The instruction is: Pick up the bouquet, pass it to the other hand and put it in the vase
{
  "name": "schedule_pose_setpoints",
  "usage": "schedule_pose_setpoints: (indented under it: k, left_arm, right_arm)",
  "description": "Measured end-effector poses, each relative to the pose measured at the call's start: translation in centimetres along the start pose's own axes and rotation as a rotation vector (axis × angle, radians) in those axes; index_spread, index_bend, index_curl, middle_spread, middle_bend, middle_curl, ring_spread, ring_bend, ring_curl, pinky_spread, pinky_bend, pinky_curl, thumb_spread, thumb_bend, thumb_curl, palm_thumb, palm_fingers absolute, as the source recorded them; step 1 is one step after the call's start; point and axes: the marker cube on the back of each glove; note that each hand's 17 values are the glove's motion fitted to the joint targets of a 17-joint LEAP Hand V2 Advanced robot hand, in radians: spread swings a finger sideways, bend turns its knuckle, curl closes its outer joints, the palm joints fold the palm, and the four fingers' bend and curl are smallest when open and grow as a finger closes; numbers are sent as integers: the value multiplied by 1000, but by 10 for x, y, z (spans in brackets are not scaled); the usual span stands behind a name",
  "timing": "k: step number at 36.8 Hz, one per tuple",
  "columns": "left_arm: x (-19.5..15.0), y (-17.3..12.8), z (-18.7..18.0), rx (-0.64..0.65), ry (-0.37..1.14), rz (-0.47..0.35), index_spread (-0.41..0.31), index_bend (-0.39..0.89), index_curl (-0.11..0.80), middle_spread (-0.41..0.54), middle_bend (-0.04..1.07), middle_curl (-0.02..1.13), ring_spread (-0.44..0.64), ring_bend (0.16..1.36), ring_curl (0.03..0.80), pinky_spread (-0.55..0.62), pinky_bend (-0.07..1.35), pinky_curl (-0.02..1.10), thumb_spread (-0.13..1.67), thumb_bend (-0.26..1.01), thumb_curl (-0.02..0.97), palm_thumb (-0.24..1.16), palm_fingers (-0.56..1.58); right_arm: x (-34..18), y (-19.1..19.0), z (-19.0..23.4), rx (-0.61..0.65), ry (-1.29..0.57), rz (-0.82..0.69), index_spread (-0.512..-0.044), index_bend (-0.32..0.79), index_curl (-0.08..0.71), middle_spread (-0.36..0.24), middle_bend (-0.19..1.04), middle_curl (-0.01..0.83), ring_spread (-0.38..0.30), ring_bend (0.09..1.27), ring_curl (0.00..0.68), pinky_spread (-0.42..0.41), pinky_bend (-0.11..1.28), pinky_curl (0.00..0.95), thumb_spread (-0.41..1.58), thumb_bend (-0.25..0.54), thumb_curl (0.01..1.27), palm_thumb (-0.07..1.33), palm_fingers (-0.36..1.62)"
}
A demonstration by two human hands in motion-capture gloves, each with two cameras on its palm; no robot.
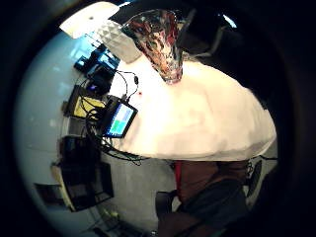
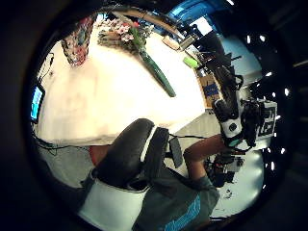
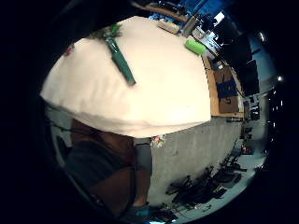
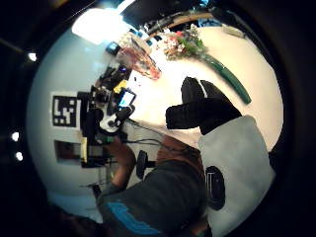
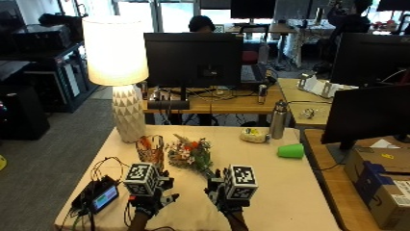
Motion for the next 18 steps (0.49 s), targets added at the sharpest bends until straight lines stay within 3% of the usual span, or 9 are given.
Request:
schedule_pose_setpoints:
  k: [4,8,18]
  left_arm:
    - [-1,3,0,-5,2,-12,-61,60,35,17,266,138,103,538,171,248,421,147,556,34,69,113,505]
    - [-4,5,0,-5,6,-17,-68,77,56,25,275,191,132,577,217,307,440,193,702,14,100,121,459]
    - [-9,7,-4,-10,15,-25,-85,103,105,34,279,254,172,603,253,372,455,244,873,-21,164,126,409]
  right_arm:
    - [-2,0,-1,-8,11,5,-229,200,121,29,274,115,126,246,87,223,368,132,630,321,123,493,448]
    - [-7,-1,-2,-7,20,-10,-278,192,172,42,260,149,160,232,115,274,364,173,822,328,158,530,399]
    - [-15,-5,-1,2,38,-42,-328,166,232,54,235,209,201,214,149,340,349,222,1068,286,219,559,353]
